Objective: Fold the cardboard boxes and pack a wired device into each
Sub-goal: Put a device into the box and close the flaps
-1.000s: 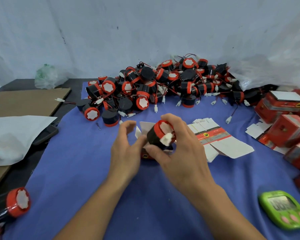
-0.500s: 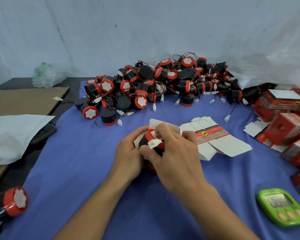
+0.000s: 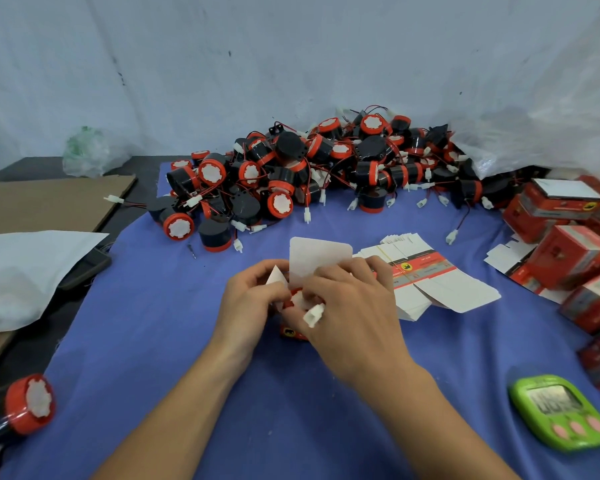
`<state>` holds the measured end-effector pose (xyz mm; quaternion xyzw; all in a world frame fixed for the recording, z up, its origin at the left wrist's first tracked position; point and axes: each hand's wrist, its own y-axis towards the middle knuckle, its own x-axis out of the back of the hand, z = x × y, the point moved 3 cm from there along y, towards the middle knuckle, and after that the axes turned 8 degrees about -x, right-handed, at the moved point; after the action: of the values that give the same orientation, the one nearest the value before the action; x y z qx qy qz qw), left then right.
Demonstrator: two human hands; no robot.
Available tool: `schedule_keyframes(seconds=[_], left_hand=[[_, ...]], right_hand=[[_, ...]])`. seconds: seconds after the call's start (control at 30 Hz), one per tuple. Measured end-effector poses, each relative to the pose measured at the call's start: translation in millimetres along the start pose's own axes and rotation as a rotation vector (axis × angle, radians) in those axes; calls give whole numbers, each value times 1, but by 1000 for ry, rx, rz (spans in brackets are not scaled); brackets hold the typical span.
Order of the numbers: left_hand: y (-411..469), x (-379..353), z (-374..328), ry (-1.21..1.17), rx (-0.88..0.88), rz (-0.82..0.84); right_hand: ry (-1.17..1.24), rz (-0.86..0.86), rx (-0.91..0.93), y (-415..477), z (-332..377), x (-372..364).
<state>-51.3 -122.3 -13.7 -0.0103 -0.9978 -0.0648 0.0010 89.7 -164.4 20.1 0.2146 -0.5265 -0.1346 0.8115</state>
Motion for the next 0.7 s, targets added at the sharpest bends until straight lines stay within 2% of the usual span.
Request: schedule_keyframes(seconds=[0.13, 0.23, 0.33, 0.4, 0.47, 0.53, 0.7], left_hand=[[-4, -3, 0, 148, -79, 65], [-4, -4, -2, 164, -96, 66], [-2, -3, -1, 215, -84, 6], [-2, 1, 0, 238, -71, -53], [-2, 3, 1, 252, -64, -92], [-2, 3, 2, 256, -49, -108], [-3, 0, 0, 270, -49, -81]], right_hand=[[-73, 88, 44, 1, -3, -1], [76, 129, 41, 5, -11, 3], [404, -89, -127, 7, -21, 17], [368, -268, -159, 6, -24, 26], [293, -317, -228, 7, -25, 31], [330, -250, -282, 9, -26, 29], [549, 6, -177, 7, -17, 24]])
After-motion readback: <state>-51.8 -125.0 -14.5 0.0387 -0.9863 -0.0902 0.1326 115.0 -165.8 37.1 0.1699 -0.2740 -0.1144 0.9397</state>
